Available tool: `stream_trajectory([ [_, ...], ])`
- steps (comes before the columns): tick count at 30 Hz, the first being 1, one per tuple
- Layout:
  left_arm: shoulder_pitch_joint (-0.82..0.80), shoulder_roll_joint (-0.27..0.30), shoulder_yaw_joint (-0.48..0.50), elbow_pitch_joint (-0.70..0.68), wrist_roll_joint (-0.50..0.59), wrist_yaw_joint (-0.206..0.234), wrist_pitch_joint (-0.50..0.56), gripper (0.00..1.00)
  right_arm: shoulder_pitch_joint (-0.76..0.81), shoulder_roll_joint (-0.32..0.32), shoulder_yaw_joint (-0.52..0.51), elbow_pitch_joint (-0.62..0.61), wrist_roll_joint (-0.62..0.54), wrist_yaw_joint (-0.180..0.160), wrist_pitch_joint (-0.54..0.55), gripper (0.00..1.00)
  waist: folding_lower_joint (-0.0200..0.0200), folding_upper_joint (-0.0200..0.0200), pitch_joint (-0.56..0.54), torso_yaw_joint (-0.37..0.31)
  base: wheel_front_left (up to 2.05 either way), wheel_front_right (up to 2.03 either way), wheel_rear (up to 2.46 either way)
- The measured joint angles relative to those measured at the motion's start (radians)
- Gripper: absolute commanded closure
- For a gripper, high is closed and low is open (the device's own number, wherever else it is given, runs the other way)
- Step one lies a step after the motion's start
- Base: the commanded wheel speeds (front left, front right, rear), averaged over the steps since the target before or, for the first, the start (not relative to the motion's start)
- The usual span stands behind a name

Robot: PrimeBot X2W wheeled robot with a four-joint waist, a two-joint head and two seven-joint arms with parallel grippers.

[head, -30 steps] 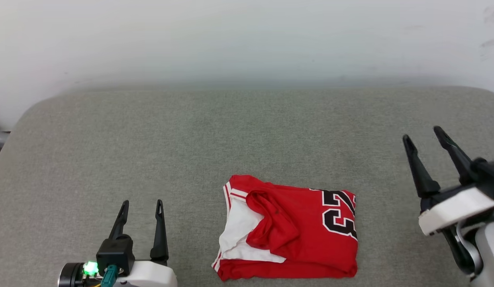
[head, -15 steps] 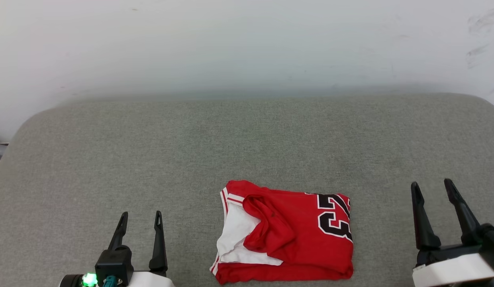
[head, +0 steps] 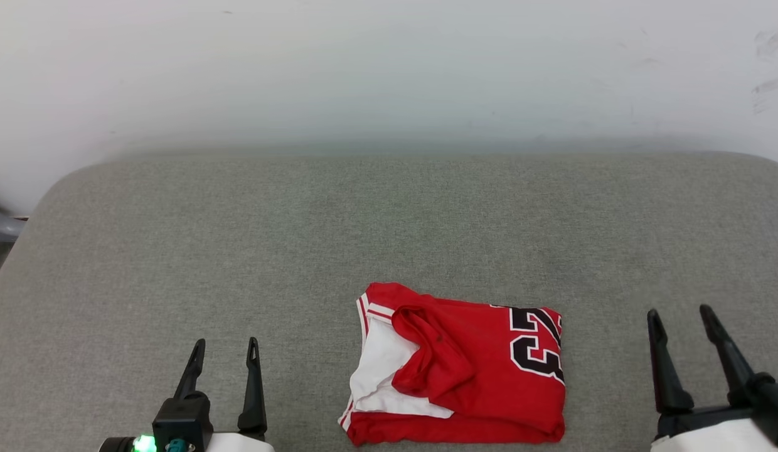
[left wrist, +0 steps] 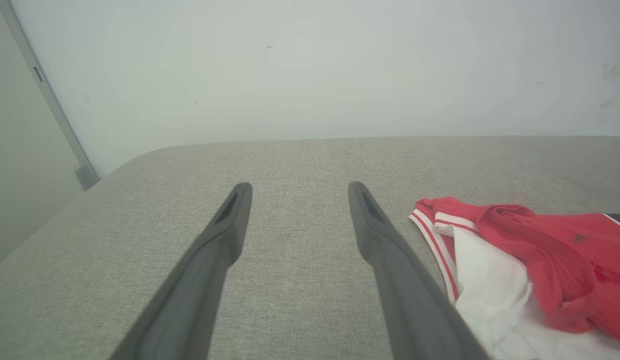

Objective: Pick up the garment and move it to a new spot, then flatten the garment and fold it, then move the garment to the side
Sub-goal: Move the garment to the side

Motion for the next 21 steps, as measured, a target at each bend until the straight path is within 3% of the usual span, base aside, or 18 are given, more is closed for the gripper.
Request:
stream_trajectory([
  [5,-0.014,-0.002,-0.007,0.003,0.0,-0.004,0.0,0.0,-0.078,-0.05,-0.027,-0.012,0.012,0.0,0.0,0.0,0.0,0.0,0.006,0.012,0.0,0.0,0.0],
  [7,-0.023,-0.003,-0.01,0.007,0.001,-0.007,0.0,0.0,-0.177,-0.13,-0.025,-0.014,0.056,0.0,0.066,0.0,0.0,0.0,0.014,0.025,0.0,0.0,0.0],
  [14,-0.037,-0.006,-0.019,0.011,0.003,-0.011,0.0,0.0,-0.301,-0.312,0.134,0.011,0.257,0.0,0.431,0.0,0.0,0.0,0.032,0.045,0.0,0.0,0.0],
  [21,-0.065,-0.008,-0.029,0.012,0.003,-0.015,0.0,0.0,-0.34,-0.408,0.268,0.047,0.495,0.0,0.783,0.0,0.0001,0.0,0.062,0.067,0.0,0.0,0.0],
])
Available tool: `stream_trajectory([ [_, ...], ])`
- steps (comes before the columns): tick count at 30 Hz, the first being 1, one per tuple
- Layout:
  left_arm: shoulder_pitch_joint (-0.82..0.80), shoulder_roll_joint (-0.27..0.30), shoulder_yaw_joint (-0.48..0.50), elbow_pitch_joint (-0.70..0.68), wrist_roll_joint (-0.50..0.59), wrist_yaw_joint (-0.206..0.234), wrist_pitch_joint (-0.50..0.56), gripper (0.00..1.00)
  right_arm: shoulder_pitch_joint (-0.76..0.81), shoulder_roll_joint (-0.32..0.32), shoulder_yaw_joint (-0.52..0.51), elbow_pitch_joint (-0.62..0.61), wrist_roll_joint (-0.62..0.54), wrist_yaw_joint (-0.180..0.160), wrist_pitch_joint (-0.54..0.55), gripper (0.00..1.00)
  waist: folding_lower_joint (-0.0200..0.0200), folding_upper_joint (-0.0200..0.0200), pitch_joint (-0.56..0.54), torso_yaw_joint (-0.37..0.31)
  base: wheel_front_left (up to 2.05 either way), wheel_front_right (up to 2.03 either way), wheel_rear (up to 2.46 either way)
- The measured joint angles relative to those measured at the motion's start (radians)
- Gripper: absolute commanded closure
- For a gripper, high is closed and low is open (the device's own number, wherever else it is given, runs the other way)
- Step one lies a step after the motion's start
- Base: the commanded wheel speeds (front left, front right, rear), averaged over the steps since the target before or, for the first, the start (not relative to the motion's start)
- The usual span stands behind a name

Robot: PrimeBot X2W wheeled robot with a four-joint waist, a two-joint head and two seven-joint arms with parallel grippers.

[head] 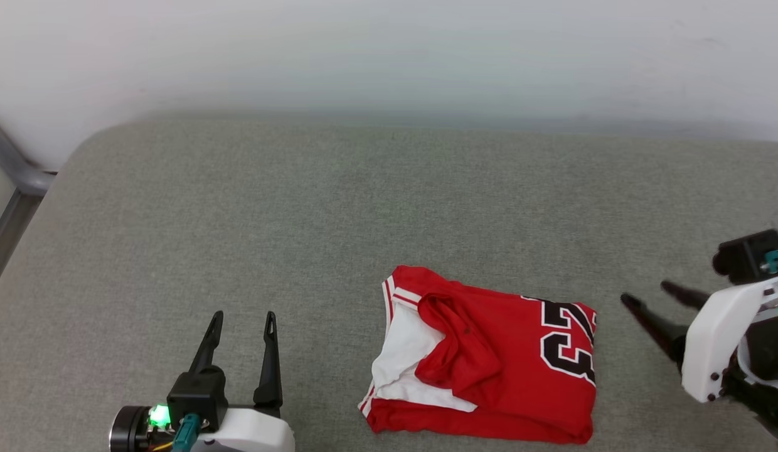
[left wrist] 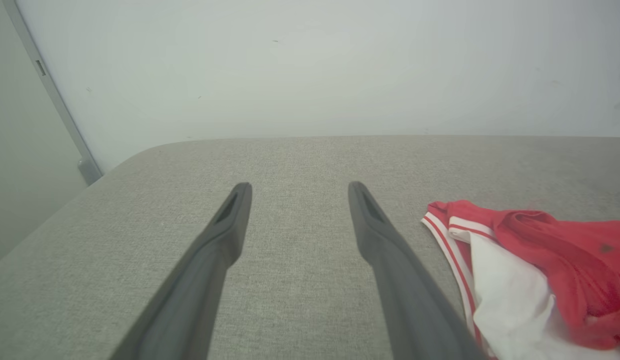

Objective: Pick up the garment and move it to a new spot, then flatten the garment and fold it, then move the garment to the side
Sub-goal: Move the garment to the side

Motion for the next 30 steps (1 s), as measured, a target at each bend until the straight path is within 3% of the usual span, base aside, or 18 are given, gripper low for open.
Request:
stream_trajectory([
  [5,-0.018,-0.002,-0.01,0.0,0.001,0.0,0.0,0.0,0.0,-0.007,0.07,0.048,0.099,0.0,0.137,0.0,0.0,0.0,0.029,0.022,0.0,0.0,0.0],
  [9,-0.036,-0.004,-0.019,-0.002,0.001,0.0,0.0,0.0,-0.003,-0.004,0.113,0.103,0.138,0.0,0.168,0.0,0.0,0.0,0.058,0.04,0.0,0.0,0.0],
  [17,-0.073,-0.006,-0.034,0.004,-0.002,0.001,0.0,0.0,-0.04,0.033,0.181,0.258,0.177,0.0,0.13,0.0,0.0,0.0,0.117,0.075,0.0,0.0,0.0],
  [23,-0.091,-0.007,-0.04,0.011,-0.01,0.007,0.0,0.0,-0.057,0.034,0.244,0.304,0.209,0.0,0.054,0.0,-0.0001,0.0,0.138,0.093,0.0,0.0,0.0],
  [24,-0.091,-0.008,-0.04,0.012,-0.011,0.007,0.0,0.0,-0.059,0.034,0.252,0.309,0.214,0.0,0.034,0.65,-0.0001,0.0,0.138,0.094,0.0,0.0,0.0],
  [25,-0.091,-0.008,-0.039,0.012,-0.011,0.007,0.0,0.0,-0.061,0.034,0.258,0.312,0.216,0.0,0.016,1.0,-0.0001,0.0,0.137,0.093,0.0,0.0,0.0],
  [26,-0.091,-0.008,-0.039,0.013,-0.011,0.01,0.0,0.0,-0.065,0.032,0.267,0.313,0.216,0.0,-0.007,1.0,-0.0001,0.0,0.136,0.092,0.0,0.0,0.0],
  [27,-0.091,-0.008,-0.035,0.016,-0.012,0.013,0.0,0.0,-0.1,0.001,0.332,0.296,0.146,0.001,-0.118,1.0,0.0,0.0,0.122,0.083,0.0,0.0,0.0],
  [30,-0.08,-0.008,-0.028,0.015,-0.014,0.018,0.0,0.0,-0.112,-0.011,0.342,0.288,0.136,0.0,-0.176,1.0,0.0,0.0,0.108,0.064,0.0,0.0,0.0],
])
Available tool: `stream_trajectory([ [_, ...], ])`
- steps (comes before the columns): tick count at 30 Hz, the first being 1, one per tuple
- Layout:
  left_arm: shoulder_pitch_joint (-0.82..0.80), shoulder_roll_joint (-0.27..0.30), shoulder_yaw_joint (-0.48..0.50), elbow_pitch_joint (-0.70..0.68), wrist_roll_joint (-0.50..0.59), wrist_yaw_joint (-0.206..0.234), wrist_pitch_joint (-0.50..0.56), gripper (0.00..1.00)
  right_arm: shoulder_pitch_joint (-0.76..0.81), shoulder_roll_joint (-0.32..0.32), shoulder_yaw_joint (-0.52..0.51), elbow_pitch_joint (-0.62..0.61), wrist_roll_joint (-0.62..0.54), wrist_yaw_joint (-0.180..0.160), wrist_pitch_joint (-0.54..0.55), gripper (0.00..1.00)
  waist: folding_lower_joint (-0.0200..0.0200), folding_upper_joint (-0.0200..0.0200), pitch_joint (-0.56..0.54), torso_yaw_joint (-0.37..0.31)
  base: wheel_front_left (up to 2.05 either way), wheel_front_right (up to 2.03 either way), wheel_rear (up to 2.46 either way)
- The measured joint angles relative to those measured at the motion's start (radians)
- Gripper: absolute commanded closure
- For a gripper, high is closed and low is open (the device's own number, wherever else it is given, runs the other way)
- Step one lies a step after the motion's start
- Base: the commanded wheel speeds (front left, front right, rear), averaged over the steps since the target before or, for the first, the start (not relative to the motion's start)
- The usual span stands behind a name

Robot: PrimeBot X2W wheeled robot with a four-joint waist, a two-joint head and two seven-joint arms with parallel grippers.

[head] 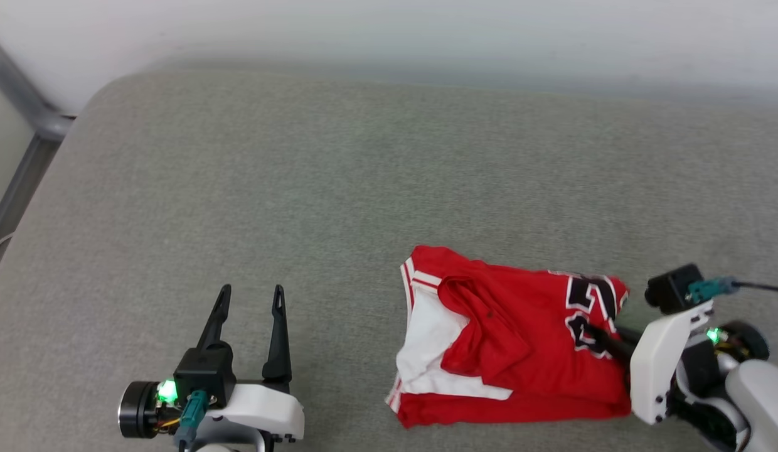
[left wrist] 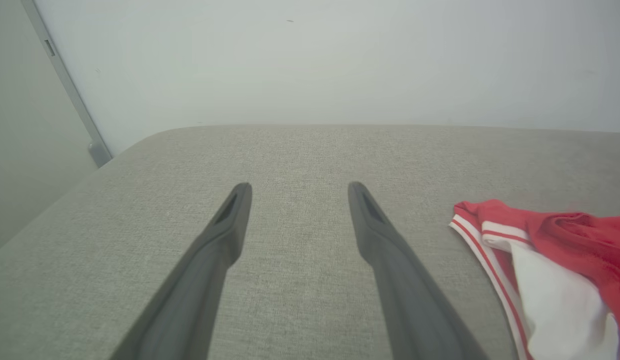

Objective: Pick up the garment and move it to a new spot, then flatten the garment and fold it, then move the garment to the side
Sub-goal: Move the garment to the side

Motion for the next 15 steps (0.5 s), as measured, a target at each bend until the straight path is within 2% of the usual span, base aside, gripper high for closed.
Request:
stream_trajectory([
  [6,0.026,-0.001,0.019,-0.003,-0.003,0.006,0.0,0.0,-0.056,-0.06,0.026,-0.056,-0.042,0.0,-0.045,1.0,0.0,0.0,-0.021,-0.069,0.0,0.0,0.0],
  [7,0.029,-0.001,0.027,-0.015,-0.004,0.009,0.0,0.0,-0.084,-0.112,0.035,-0.086,-0.083,0.0,-0.051,1.0,0.0,0.0,-0.026,-0.112,0.0,0.0,0.0],
  [15,0.025,-0.001,0.026,-0.024,0.004,0.008,0.0,0.0,-0.14,-0.214,0.023,-0.132,-0.127,0.0,-0.049,1.0,0.0,0.0,-0.02,-0.231,0.0,0.0,0.0],
])
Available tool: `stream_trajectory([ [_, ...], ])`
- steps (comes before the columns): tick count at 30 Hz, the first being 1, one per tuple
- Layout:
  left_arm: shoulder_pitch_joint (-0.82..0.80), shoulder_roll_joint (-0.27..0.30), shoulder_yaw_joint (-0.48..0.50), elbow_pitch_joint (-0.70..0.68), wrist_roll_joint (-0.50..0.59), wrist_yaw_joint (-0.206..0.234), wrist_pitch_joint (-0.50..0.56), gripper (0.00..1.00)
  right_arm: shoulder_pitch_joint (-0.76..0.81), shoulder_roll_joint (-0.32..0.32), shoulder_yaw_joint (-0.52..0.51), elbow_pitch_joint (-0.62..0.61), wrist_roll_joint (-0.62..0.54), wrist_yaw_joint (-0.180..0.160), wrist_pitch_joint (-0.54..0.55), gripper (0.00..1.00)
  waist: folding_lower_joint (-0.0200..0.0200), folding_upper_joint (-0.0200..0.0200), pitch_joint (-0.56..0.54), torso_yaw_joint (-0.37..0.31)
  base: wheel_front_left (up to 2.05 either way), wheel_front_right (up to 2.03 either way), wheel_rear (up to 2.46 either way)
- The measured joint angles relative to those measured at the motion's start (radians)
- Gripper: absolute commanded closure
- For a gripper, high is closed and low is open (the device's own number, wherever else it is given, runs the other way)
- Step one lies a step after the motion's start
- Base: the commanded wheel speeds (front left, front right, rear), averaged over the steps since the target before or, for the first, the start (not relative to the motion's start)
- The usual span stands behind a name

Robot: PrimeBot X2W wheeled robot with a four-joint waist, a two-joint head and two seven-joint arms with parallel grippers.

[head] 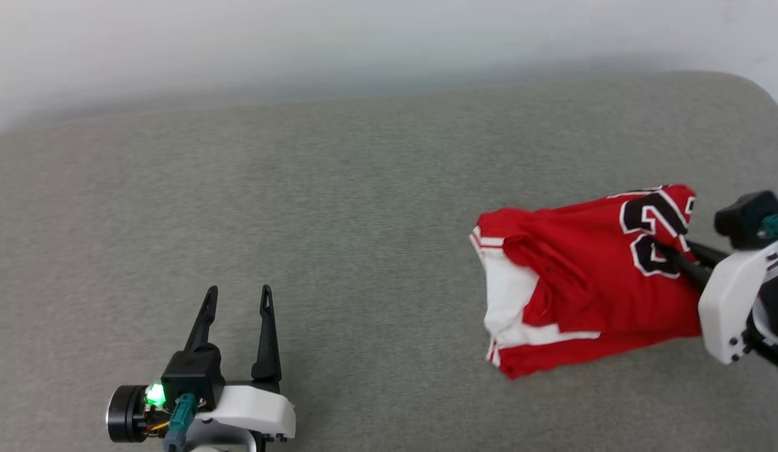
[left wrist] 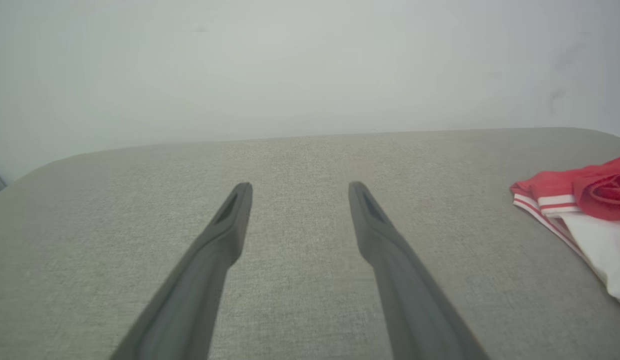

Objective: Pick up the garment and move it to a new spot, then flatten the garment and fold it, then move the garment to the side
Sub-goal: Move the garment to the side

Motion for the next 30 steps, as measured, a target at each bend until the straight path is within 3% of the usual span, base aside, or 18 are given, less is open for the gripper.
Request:
stream_trajectory([
  [6,-0.019,0.0,0.006,-0.013,0.011,0.0,0.0,0.0,-0.039,-0.065,-0.03,-0.006,-0.006,0.0,0.005,1.0,0.0,0.0,0.034,-0.06,0.0,0.0,0.0],
  [13,-0.054,0.002,0.007,-0.043,0.027,-0.009,0.0,0.0,-0.07,-0.141,-0.082,0.022,-0.026,0.0,0.023,1.0,0.0,0.0,0.109,-0.077,0.0,0.0,0.0],
  [21,-0.119,0.003,-0.004,-0.066,0.035,-0.013,0.0,0.0,-0.074,-0.234,-0.208,0.163,-0.061,0.0,0.046,1.0,0.0001,0.0,0.206,-0.042,0.0,0.0,0.0],
  [30,-0.166,0.002,-0.028,-0.094,0.038,-0.009,0.0,0.0,-0.085,-0.269,-0.355,0.376,-0.095,0.0,0.013,1.0,0.0001,0.0,0.295,0.021,0.0,0.0,0.0],
])
